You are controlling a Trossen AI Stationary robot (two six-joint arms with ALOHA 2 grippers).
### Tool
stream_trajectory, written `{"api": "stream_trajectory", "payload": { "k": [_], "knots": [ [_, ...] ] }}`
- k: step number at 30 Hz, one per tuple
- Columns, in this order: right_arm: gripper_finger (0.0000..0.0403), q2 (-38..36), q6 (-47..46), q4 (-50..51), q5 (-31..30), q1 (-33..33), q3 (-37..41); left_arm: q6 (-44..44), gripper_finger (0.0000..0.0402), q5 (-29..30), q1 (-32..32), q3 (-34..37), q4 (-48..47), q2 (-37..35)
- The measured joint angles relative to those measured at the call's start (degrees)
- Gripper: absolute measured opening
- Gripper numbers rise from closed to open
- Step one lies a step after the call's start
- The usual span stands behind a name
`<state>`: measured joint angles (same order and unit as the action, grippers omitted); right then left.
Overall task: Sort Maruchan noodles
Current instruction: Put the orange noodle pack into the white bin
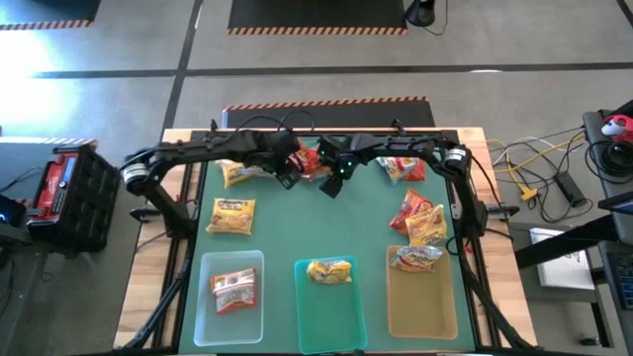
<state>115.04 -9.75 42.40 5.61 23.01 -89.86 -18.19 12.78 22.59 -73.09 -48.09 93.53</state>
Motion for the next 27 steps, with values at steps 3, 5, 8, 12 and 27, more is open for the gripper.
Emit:
{"api": "stream_trajectory", "payload": {
  "k": [3, 5, 8, 12, 27],
  "knots": [
    [0.0201, -0.1, 3.4, 0.1, 0.4, 1.7, -0.5, -2.3, 0.0159, 0.0, -0.1, 0.3, -0.3, 0.9],
    [0.0201, -0.1, 4.8, 0.5, 0.5, 2.9, -0.5, -3.6, 0.0159, 0.0, -0.2, 0.3, 1.1, 0.3],
    [0.0201, -0.1, 4.5, 2.5, 0.4, 4.6, -0.5, -5.2, 0.0159, -1.1, 0.0, 0.2, 2.6, -1.9],
    [0.0201, -0.5, 5.2, 3.9, 2.4, 5.4, -0.5, -6.9, 0.0159, -1.4, 1.3, 0.2, 3.1, -5.0],
    [0.0201, -4.3, 3.0, -9.3, 12.8, 8.6, -1.2, -10.3, 0.0159, -13.7, 6.8, 9.2, 18.1, -6.5]
  ]
}}
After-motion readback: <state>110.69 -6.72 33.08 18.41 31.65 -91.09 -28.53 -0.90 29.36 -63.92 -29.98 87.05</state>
